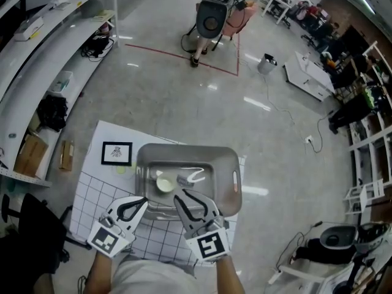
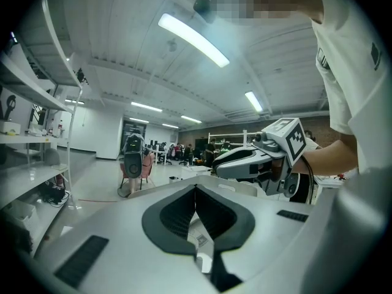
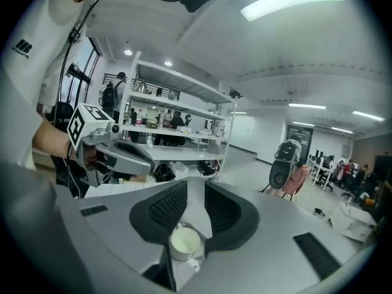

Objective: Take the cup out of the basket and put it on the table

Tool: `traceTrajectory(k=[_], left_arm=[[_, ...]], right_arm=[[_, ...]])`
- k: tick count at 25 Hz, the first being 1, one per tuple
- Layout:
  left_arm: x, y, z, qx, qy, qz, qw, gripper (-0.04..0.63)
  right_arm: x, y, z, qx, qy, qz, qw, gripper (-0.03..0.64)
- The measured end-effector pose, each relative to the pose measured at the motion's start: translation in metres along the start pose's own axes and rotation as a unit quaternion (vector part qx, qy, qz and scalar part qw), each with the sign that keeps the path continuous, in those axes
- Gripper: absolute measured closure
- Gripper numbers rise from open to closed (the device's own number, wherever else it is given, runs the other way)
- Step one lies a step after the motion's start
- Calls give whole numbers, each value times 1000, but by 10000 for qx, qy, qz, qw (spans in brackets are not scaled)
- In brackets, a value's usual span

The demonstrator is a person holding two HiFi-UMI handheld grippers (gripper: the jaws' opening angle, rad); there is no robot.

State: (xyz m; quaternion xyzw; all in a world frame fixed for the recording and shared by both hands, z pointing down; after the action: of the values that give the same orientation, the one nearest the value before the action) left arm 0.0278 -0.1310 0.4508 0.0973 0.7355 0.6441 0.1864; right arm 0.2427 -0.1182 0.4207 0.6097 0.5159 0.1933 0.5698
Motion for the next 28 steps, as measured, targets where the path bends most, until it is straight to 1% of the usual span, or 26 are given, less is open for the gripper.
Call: traceTrajectory(k=[3, 6, 11, 14, 16, 18, 21, 25, 28], left_arm=[[-3, -1, -2, -97, 49, -48, 9999, 586], [-5, 1, -3, -73, 51, -93, 9999, 586], [-9, 1, -5, -96, 56, -133, 9998, 586], [-10, 3, -6, -11, 43, -93, 9999, 586], [-10, 4, -8, -4, 42, -103, 9999, 586], [-10, 5, -9, -6, 45, -122, 9999, 586], [-11, 7, -11, 48, 38, -120, 9999, 586], [-11, 9, -13, 79, 43, -157, 9998, 586], [-12, 11, -14, 228, 4, -174, 9996, 586]], right_arm=[[-16, -2, 5, 333, -328, -107, 9988, 527], [-37, 4, 6, 656, -646, -219, 9955, 495], [-72, 20, 1, 1373, -1242, -565, 9811, 421], [-89, 31, -4, 1595, -1530, -726, 9726, 380], [-99, 41, -8, 1633, -1769, -872, 9667, 353], [-111, 52, -12, 1687, -2043, -1078, 9582, 308], [-129, 71, -17, 1964, -2360, -1408, 9412, 247], [-151, 93, -22, 2326, -2686, -1779, 9176, 204], [-162, 106, -24, 2355, -2911, -1958, 9064, 186]])
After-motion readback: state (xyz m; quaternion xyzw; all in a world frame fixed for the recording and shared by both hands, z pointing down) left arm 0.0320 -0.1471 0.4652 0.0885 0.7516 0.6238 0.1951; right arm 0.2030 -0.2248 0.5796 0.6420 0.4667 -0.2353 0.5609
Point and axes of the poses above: the fingertips, and each gripper's own axes: x backward along the fingers, z to its right, y out of its underside, the point moved 10 cm from there along x, backward along the fingers, and after that the axes turned 9 degrees about y, right-handed, at the moved point
